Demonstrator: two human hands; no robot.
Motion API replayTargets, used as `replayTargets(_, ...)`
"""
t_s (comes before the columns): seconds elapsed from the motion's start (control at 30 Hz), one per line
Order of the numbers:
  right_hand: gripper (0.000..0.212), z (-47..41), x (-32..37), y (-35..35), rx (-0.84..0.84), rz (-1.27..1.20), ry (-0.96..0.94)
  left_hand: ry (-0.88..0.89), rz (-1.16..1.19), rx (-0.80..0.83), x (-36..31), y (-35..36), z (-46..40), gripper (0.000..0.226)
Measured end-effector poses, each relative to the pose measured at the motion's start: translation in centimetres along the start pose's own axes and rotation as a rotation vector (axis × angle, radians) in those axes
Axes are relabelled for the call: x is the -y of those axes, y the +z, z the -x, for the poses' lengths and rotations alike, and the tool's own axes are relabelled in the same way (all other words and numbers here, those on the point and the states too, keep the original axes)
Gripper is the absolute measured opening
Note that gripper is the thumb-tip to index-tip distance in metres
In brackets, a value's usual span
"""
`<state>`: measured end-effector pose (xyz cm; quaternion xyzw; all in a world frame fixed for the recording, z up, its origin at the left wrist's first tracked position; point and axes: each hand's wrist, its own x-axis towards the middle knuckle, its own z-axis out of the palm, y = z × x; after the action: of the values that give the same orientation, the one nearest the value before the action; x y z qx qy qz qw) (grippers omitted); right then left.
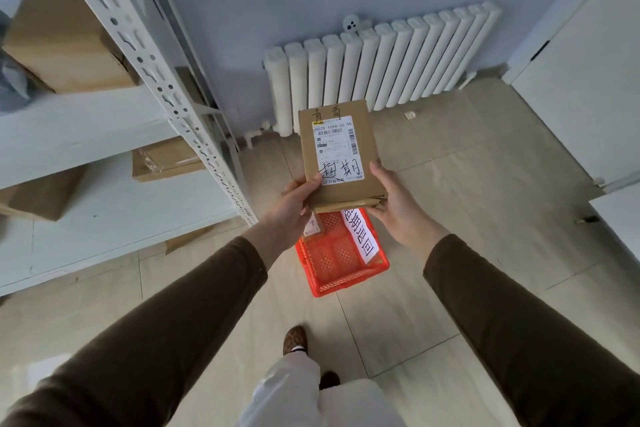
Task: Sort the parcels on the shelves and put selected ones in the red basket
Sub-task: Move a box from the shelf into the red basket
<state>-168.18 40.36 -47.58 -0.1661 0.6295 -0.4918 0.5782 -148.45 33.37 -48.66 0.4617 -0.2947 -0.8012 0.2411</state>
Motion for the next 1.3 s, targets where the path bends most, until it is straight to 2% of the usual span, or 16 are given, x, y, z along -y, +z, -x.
replayTargets(0.07, 0.059, -1.9, -1.6, -1.0, 0.026, 0.032, 0.027, -0.046, 0.013, -0.015, 1.3, -0.1, -2.0, 0.056)
replayTargets(0.2, 0.087, -5.7, -4.6, -3.3, 0.008, 0.095, 0.104, -0.123, 0.082, -0.044, 4.9, 0.3, -5.5, 0.047)
replayTargets(0.3, 0.091, -8.5, -6.6, -5.5, 0.028, 0.145, 0.201, -0.176, 0.119, -0.090, 8.3, 0.7, -7.8, 0.032)
replayTargets(0.4, 0.103, -11.4, -9.2, -7.9, 0.080, 0.194, 0.256, -0.206, 0.167, -0.181, 12.4, 1.2, -10.3, 0.034)
replayTargets(0.53, 0.079, -15.7, -15.0, -11.8, 0.232, 0.293, 0.363, -0.280, 0.173, -0.297, 18.7, 1.2, -14.0, 0.047)
replayTargets(0.63, 0.053, -18.4, -18.4, -12.8, 0.177, 0.303, 0.486, -0.316, 0.107, -0.393, 23.8, -0.1, -16.9, 0.044)
replayTargets(0.73, 0.031, -20.7, -21.9, -13.4, 0.189, 0.338, 0.523, -0.352, -0.013, -0.394, 28.3, -2.3, -19.9, 0.047)
replayTargets(0.83, 0.025, -23.4, -26.9, -13.8, 0.198, 0.354, 0.551, -0.387, -0.072, -0.448, 31.4, -4.2, -22.4, 0.040)
replayTargets(0.93, 0.031, -26.9, -31.7, -14.0, 0.184, 0.373, 0.589, -0.410, -0.102, -0.499, 34.6, -6.2, -25.3, 0.032)
replayTargets(1.07, 0.017, -30.9, -37.3, -14.2, 0.138, 0.384, 0.617, -0.432, -0.232, -0.543, 39.1, -9.1, -29.7, 0.039)
replayTargets(1.2, 0.037, -35.0, -42.9, -14.4, 0.097, 0.467, 0.613, -0.482, -0.410, -0.575, 43.2, -11.8, -33.7, 0.035)
replayTargets(1.3, 0.037, -37.6, -46.1, -14.5, 0.091, 0.498, 0.631, -0.539, -0.480, -0.576, 44.4, -12.8, -35.8, 0.030)
